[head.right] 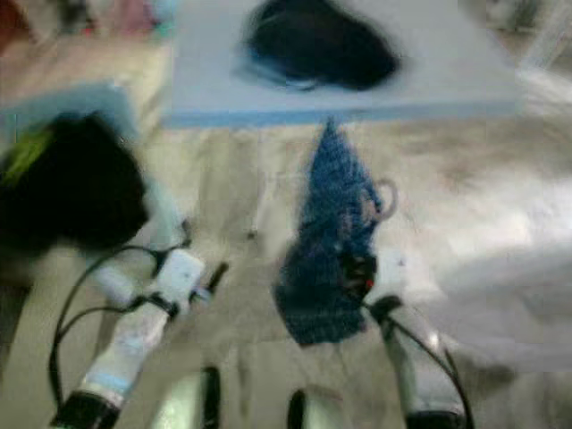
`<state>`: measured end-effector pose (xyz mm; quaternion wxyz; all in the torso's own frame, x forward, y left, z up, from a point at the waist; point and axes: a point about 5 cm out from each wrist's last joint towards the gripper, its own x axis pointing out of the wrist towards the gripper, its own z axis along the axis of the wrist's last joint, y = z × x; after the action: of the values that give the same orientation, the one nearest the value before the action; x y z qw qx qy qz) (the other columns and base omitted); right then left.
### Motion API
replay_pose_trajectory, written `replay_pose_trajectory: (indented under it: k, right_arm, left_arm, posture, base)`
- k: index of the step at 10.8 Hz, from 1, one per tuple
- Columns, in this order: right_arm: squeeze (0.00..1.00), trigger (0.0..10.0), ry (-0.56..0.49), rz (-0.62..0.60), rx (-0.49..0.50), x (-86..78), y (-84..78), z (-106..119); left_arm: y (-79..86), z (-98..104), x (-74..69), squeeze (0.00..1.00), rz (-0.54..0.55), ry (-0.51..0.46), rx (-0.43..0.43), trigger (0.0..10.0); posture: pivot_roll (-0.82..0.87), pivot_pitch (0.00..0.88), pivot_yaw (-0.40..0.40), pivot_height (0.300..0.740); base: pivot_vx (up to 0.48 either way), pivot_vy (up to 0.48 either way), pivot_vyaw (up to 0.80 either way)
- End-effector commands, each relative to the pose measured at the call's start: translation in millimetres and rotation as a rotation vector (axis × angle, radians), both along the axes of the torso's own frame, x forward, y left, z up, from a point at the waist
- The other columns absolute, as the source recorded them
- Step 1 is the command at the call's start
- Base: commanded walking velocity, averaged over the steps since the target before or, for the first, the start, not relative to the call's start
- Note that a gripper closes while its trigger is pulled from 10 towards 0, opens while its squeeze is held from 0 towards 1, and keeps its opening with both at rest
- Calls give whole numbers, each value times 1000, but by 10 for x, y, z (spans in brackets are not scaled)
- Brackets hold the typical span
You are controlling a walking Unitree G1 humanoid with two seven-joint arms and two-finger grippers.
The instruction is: Hang hanger
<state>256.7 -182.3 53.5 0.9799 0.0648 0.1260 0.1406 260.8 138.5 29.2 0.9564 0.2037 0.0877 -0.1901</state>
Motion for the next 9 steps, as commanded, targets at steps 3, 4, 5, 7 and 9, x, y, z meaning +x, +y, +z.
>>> replay_pose_trajectory:
  k: [3, 4, 5, 7, 9]
  right_arm:
    - [0, 10000, 41, 177, 37, -43, 253, 19]
    - [0, 10000, 18, 225, 62, -14, 310, 133]
    - [0, 10000, 10, 253, 85, -7, 340, 194]
    - [0, 10000, -3, 311, 115, -21, 420, 306]
    - [0, 10000, -13, 372, 154, -62, 506, 413]
  left_arm:
    - [150, 16, 81, 0, 11, -30, 38, 10000]
    - [152, 77, 167, 0, -22, -71, 79, 10000]
    - [146, 116, 222, 0, -28, -93, 86, 10000]
    - [-62, 141, 302, 0, -80, -130, 84, 10000]
    - [-252, 184, 343, 0, -140, -172, 60, 10000]
  posture:
    - [-34, 179, -25, 740]
    - [-40, 178, -24, 740]
    - [-42, 175, -23, 740]
    - [-47, 172, -31, 740]
    - [-55, 165, -27, 740]
  base:
    - [0, 0, 267]
    - [0, 0, 0]
    - [0, 0, 0]
    - [0, 0, 0]
    - [0, 0, 0]
